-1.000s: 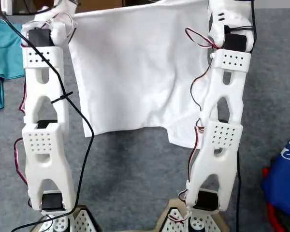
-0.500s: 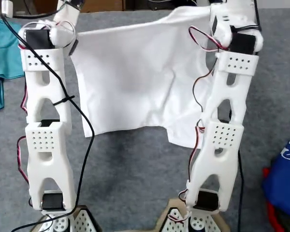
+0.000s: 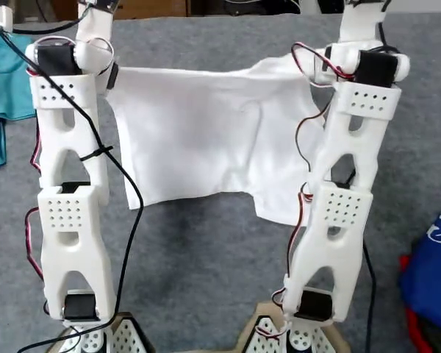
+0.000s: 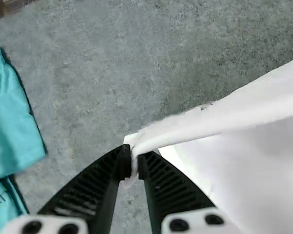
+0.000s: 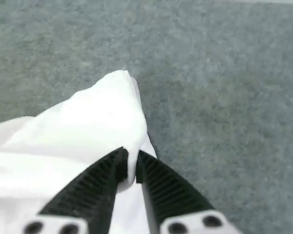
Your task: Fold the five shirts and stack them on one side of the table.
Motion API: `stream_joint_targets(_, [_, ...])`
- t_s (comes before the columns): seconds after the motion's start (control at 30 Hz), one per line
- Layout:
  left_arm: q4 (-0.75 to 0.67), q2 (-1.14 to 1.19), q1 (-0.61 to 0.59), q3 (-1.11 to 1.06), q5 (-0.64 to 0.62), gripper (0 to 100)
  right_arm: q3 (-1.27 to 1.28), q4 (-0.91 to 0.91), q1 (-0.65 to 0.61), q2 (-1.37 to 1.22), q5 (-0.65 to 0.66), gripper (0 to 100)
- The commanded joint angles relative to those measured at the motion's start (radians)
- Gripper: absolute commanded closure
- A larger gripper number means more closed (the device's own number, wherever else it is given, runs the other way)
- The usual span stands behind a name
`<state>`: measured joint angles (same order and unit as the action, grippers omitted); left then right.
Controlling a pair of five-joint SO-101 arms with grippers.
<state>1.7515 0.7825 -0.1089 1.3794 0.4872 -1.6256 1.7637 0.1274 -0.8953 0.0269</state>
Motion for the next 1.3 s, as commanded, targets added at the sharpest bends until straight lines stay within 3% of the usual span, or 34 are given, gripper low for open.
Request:
stream_joint_targets(0.0, [0.012, -0.137, 0.04, -0.233, -0.031, 98, -0.036, 0.021, 0.053, 0.096, 0.008, 99.4])
stream_joint_targets(0.17, [0.006, -0.351, 0.094, -0.655, -0.032, 98, -0.033, 0.025, 0.076, 0.093, 0.005, 99.5])
stream_joint_targets(0.33, [-0.06, -0.45, 0.054, -0.855, -0.032, 98, 0.042, 0.025, 0.074, 0.099, 0.003, 99.5])
stream_joint_targets(0.57, [-0.064, -0.478, 0.034, -0.967, -0.029, 98, 0.222, 0.026, 0.082, 0.18, 0.008, 99.5])
stream_joint_targets(0.9, [-0.06, -0.47, 0.037, -0.974, -0.031, 98, 0.909, 0.015, 0.085, 0.536, 0.063, 99.5])
stream_joint_targets(1.27, [-0.095, -0.478, 0.058, -1.143, -0.031, 98, 1.48, -0.221, 0.13, 0.713, 0.094, 99.5])
